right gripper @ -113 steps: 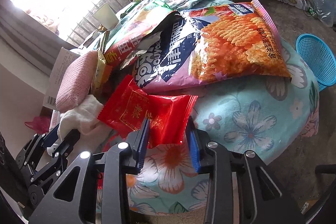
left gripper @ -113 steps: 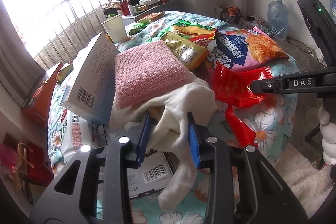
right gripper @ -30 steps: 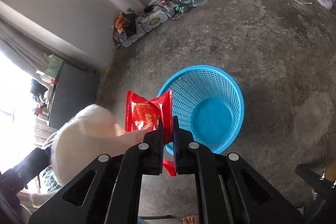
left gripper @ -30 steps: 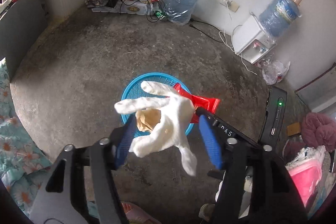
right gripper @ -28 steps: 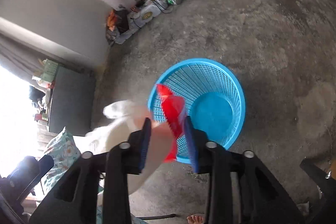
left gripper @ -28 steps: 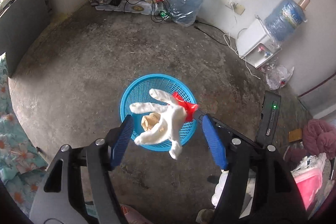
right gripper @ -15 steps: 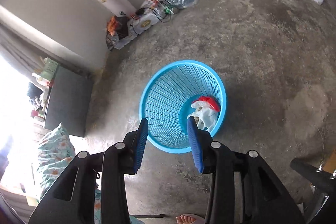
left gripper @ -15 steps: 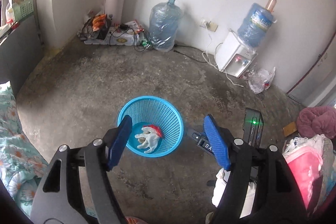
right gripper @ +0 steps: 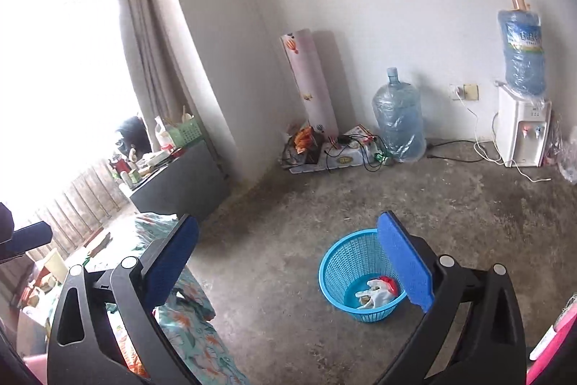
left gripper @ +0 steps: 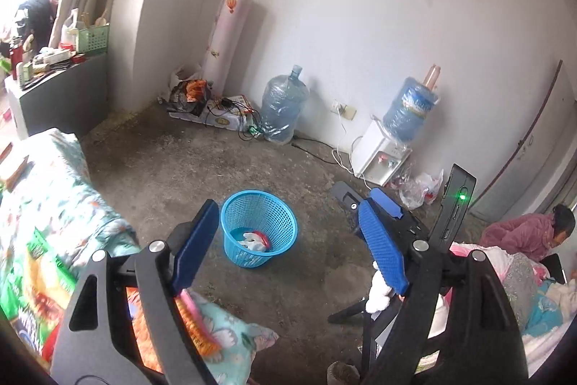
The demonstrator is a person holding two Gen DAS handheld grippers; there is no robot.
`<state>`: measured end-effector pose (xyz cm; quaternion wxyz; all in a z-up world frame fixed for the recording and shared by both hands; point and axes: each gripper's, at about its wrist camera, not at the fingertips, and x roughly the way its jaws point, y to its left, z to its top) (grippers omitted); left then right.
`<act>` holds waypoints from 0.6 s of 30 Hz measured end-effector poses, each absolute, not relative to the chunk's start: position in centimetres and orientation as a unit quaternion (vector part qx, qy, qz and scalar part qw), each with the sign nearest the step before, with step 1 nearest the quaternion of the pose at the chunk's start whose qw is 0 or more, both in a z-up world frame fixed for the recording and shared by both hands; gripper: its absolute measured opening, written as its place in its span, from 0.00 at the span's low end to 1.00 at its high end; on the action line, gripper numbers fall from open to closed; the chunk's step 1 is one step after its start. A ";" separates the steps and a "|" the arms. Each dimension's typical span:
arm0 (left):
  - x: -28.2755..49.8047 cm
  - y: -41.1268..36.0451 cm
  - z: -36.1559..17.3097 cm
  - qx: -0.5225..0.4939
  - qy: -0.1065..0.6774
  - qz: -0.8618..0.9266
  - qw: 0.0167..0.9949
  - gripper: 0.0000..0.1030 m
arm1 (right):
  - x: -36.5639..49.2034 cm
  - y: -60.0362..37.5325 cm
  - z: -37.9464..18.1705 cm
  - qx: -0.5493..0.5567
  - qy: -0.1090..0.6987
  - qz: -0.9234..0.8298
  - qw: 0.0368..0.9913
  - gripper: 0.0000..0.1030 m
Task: Collect trash
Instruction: 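Move both open tools back over the bed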
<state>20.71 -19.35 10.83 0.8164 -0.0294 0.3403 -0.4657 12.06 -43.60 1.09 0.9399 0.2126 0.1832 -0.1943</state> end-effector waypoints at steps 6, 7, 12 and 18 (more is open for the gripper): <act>16.8 -7.8 12.5 -0.051 0.304 -0.374 0.875 0.78 | 10.0 -39.9 3.9 0.200 0.176 -0.118 0.957 0.94; 16.2 -5.9 12.8 -0.057 0.298 -0.358 0.883 0.78 | 9.8 -39.2 4.1 0.199 0.179 -0.100 0.958 0.94; 12.9 1.9 13.4 -0.080 0.275 -0.274 0.918 0.80 | 10.7 -35.5 4.6 0.214 0.205 0.005 0.955 0.94; 10.4 6.5 11.0 -0.087 0.289 -0.214 0.929 0.80 | 12.3 -29.5 3.5 0.222 0.262 0.141 0.929 0.93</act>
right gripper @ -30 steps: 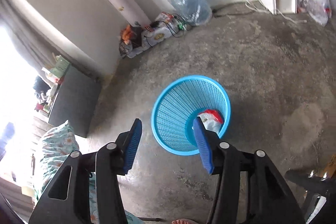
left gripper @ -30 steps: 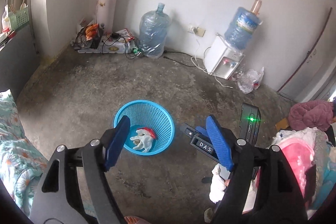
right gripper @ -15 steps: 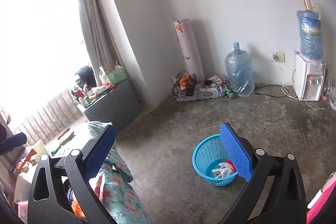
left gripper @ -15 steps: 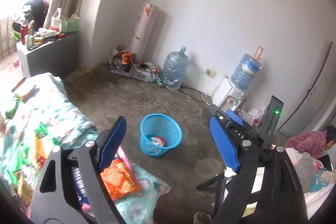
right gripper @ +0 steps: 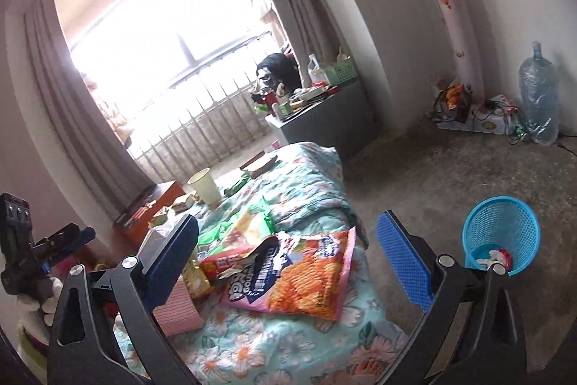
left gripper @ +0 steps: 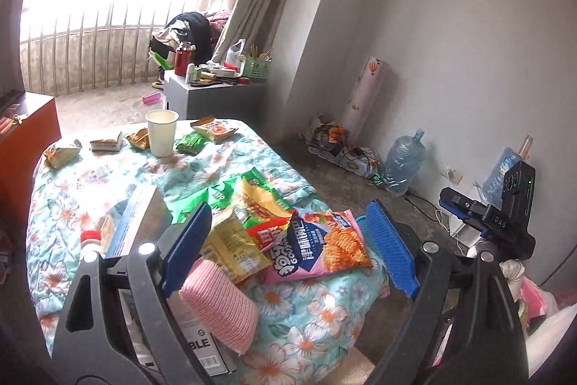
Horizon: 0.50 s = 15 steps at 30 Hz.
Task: Collect trash
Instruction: 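Move both open tools back over the bed, then grasp the pink mesh scrubber with the left tool while the right grasps the yellow snack packet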
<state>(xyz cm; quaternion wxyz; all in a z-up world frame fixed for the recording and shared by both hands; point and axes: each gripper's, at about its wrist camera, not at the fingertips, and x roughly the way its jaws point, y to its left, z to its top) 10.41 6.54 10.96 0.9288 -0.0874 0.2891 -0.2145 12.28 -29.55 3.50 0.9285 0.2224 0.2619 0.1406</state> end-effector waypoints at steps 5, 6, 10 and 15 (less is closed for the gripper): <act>9.7 8.7 7.0 -0.110 0.340 -0.171 0.918 0.80 | 12.9 -25.6 1.2 0.228 0.313 0.185 0.903 0.87; 9.7 8.9 6.2 -0.115 0.352 -0.167 0.914 0.80 | 13.2 -24.9 0.7 0.227 0.324 0.189 0.899 0.85; 9.5 8.4 3.0 -0.101 0.390 -0.141 0.904 0.80 | 14.6 -23.4 -1.4 0.239 0.362 0.207 0.877 0.77; 10.1 7.3 0.6 -0.058 0.418 -0.087 0.902 0.78 | 17.1 -21.4 -2.6 0.252 0.396 0.238 0.851 0.68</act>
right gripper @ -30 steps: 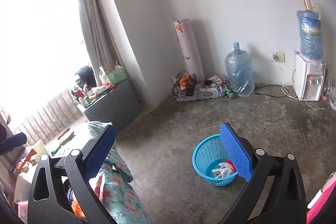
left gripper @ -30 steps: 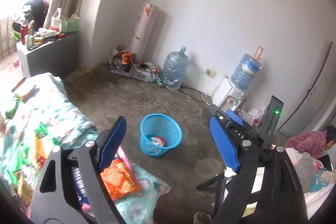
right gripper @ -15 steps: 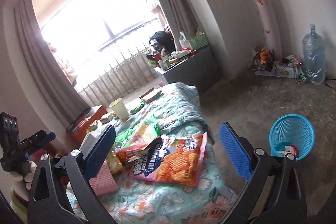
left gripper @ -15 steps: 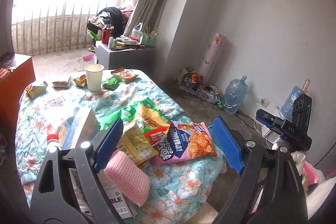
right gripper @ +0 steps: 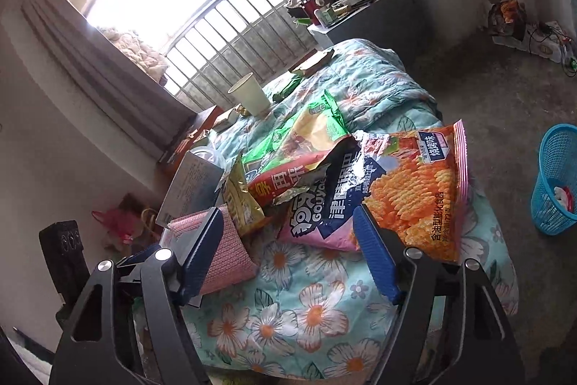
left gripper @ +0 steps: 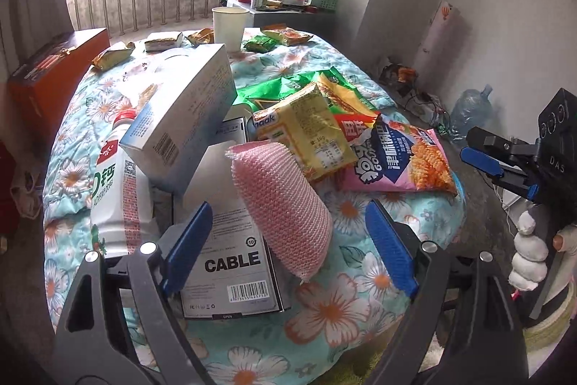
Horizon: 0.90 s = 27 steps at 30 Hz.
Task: Collect trash
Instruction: 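Grasp the pink mesh scrubber with the left tool while the right grasps the yellow snack packet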
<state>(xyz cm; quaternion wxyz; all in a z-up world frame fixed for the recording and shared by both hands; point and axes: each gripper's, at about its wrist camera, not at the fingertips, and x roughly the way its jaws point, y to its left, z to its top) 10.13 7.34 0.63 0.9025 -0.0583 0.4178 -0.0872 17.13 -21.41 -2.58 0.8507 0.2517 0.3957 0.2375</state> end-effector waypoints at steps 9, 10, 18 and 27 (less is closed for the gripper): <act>11.8 7.6 -1.4 -0.063 0.449 -0.065 0.889 0.73 | 22.9 -15.3 -4.0 0.231 0.442 0.297 0.814 0.57; 11.9 7.7 -1.6 -0.067 0.453 -0.064 0.887 0.72 | 23.6 -14.6 -4.1 0.226 0.446 0.301 0.812 0.57; 13.1 8.5 -2.2 -0.103 0.459 -0.073 0.879 0.59 | 28.3 -10.6 -5.1 0.186 0.470 0.306 0.806 0.56; 13.1 8.6 -1.9 -0.121 0.450 -0.099 0.879 0.40 | 28.8 -8.3 -5.4 0.149 0.485 0.316 0.802 0.41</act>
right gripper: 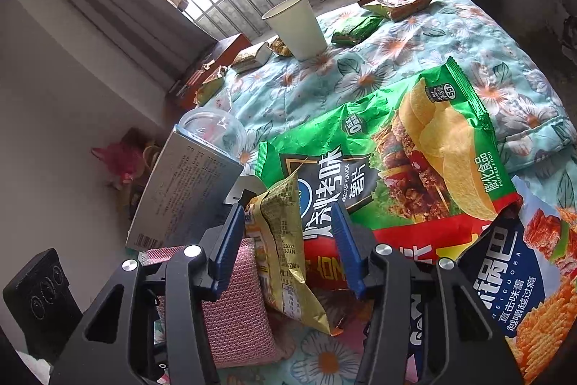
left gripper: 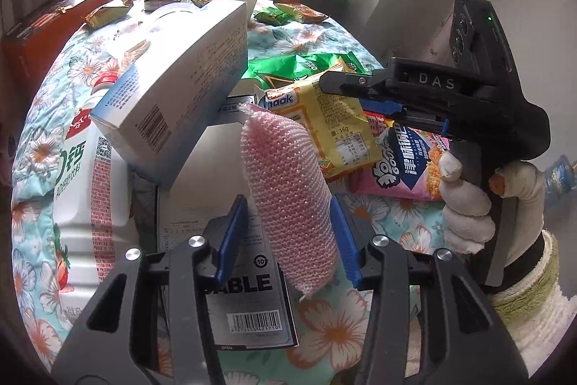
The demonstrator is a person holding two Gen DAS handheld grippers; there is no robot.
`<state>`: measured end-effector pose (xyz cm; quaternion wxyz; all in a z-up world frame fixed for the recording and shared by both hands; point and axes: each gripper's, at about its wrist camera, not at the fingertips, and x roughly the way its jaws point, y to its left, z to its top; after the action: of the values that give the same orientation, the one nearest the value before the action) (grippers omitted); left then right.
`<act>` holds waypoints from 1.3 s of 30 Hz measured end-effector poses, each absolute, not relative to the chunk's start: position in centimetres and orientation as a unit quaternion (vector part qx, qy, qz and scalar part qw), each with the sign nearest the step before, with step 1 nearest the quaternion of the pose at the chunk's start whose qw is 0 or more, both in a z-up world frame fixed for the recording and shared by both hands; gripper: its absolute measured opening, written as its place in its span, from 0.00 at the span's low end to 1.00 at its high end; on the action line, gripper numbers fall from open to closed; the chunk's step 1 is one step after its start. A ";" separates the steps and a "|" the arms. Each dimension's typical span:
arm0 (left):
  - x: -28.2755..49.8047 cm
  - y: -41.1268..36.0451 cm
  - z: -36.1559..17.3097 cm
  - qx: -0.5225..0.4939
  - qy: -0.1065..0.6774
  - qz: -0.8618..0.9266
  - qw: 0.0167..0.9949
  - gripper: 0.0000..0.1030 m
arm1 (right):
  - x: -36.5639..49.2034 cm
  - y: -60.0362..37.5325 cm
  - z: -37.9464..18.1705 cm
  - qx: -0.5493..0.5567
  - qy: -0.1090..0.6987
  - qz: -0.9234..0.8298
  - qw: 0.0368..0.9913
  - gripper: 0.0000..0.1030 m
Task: Collect trash
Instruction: 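Grasp the pink mesh scrubber with the left tool while the right grasps the yellow snack packet, then lift the scrubber and yellow packet and carry both toward the blue basket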
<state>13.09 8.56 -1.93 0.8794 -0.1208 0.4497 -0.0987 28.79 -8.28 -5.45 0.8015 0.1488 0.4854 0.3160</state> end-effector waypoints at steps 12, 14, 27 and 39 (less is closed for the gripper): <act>12.0 9.0 -1.1 -0.137 0.435 -0.110 0.883 0.29 | 27.1 -8.9 -4.7 0.161 0.482 0.316 0.801 0.08; 11.6 9.0 -0.8 -0.138 0.429 -0.114 0.885 0.29 | 26.7 -9.2 -4.4 0.168 0.478 0.318 0.801 0.07; 9.0 9.5 2.3 -0.128 0.387 -0.112 0.906 0.29 | 23.3 -13.6 -1.7 0.215 0.432 0.310 0.819 0.06; 9.1 7.8 4.1 -0.095 0.373 -0.127 0.914 0.29 | 19.1 -19.5 -0.3 0.279 0.382 0.283 0.834 0.06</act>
<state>9.12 7.84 4.13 0.9142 -0.0953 0.3727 -0.1272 19.13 -19.46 -0.35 0.8341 0.2790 0.3824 0.2832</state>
